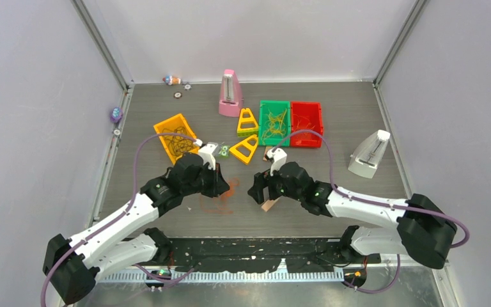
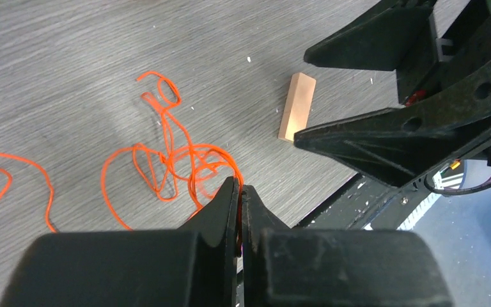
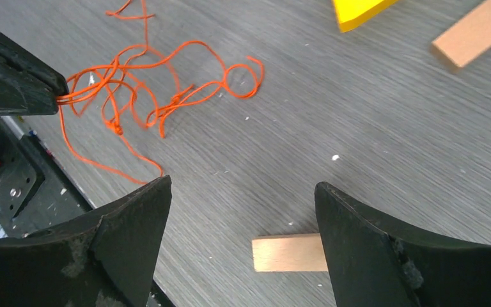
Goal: Untangle the cables
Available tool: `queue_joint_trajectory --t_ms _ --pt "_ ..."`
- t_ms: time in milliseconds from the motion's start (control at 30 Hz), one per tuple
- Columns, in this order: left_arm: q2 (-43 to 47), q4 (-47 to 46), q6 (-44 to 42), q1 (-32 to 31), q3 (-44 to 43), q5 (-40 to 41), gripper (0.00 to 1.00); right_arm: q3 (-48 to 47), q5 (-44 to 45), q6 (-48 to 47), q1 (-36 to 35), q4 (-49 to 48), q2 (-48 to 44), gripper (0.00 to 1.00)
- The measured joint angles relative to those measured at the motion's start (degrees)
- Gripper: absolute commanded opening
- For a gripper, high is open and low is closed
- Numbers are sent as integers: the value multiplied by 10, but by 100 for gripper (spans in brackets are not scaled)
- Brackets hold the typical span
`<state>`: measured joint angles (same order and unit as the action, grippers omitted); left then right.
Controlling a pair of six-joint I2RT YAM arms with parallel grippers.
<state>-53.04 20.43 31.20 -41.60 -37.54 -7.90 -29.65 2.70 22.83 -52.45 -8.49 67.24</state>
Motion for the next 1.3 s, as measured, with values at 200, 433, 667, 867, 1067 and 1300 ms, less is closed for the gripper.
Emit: queue_joint_trajectory --t_ms 200,433,667,867,1067,1300 --pt "2 7 -17 1 0 -1 0 -20 -44 -6 0 -11 51 88" --pt "13 46 -37 1 0 30 0 -49 -49 -23 -1 -11 98 88" --pt "29 51 -46 1 0 39 0 -74 -33 -38 -10 -14 143 89" --pt "24 47 -25 7 22 73 0 -106 29 -55 -47 6 183 89" --pt "4 33 15 65 73 73 0 -169 73 -75 -76 23 222 89" --pt "-13 5 40 114 107 43 0 -250 104 -80 -81 73 280 89"
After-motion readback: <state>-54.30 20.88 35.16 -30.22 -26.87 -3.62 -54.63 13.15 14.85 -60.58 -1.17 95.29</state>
